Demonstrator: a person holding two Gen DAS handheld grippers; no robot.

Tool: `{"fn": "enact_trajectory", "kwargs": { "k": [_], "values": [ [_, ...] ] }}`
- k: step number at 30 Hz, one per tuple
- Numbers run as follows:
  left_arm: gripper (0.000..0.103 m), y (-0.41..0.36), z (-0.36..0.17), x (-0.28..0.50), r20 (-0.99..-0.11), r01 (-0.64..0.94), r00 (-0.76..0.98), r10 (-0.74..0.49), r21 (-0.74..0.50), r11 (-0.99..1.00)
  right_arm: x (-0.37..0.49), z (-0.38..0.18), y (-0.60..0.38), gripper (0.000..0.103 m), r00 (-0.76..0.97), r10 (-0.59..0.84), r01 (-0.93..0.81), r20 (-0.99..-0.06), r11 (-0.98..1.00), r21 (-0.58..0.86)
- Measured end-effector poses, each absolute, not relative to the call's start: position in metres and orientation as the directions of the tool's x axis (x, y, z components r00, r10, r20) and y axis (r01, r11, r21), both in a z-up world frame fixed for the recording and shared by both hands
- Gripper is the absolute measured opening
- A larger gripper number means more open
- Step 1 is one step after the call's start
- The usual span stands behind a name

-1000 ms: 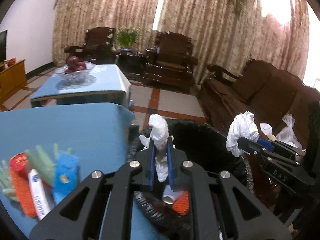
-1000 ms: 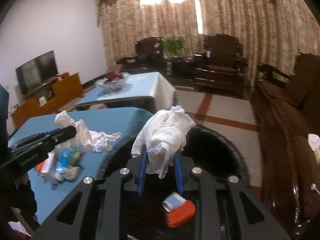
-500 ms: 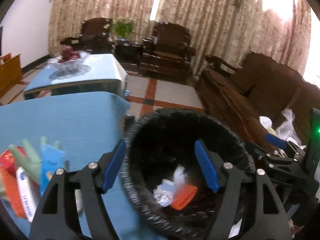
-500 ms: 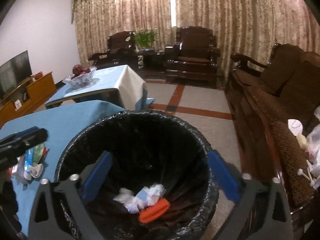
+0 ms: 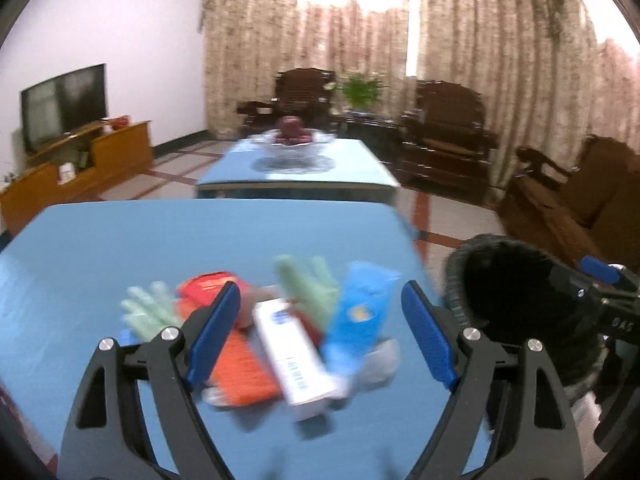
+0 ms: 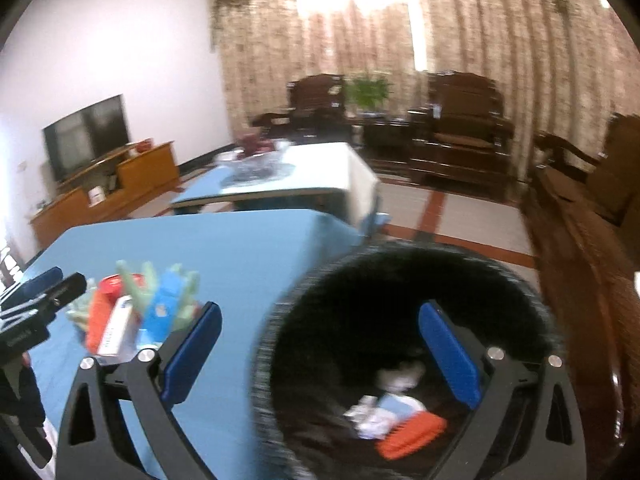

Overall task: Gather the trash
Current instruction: 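Move both grippers back to the trash pile on the table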

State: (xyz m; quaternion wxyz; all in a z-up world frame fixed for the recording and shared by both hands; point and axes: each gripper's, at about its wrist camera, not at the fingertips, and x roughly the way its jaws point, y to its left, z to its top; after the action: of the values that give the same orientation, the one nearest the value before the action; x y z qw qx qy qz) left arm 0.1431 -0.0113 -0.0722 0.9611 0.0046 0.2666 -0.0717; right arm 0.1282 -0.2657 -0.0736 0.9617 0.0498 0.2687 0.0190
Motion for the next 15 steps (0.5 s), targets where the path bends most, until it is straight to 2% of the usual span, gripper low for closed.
{"fn": "enact_trajectory", "kwargs": {
  "k": [13, 15],
  "values": [
    [0.080, 0.069, -0.094, 0.130, -0.553, 0.012, 0.833, -0.023, -0.023, 1.000, 0.149, -0.097, -0.164, 0.096, 0.822, 0.197, -0.168, -0.535, 0.980, 0.102],
    [0.080, 0.077, -0.100, 0.129, -0.568, 0.002, 0.823, -0.016, -0.025, 1.000, 0.149, -0.102, -0.154, 0.093, 0.814, 0.204, -0.182, -0.544, 0.979, 0.094]
  ]
}}
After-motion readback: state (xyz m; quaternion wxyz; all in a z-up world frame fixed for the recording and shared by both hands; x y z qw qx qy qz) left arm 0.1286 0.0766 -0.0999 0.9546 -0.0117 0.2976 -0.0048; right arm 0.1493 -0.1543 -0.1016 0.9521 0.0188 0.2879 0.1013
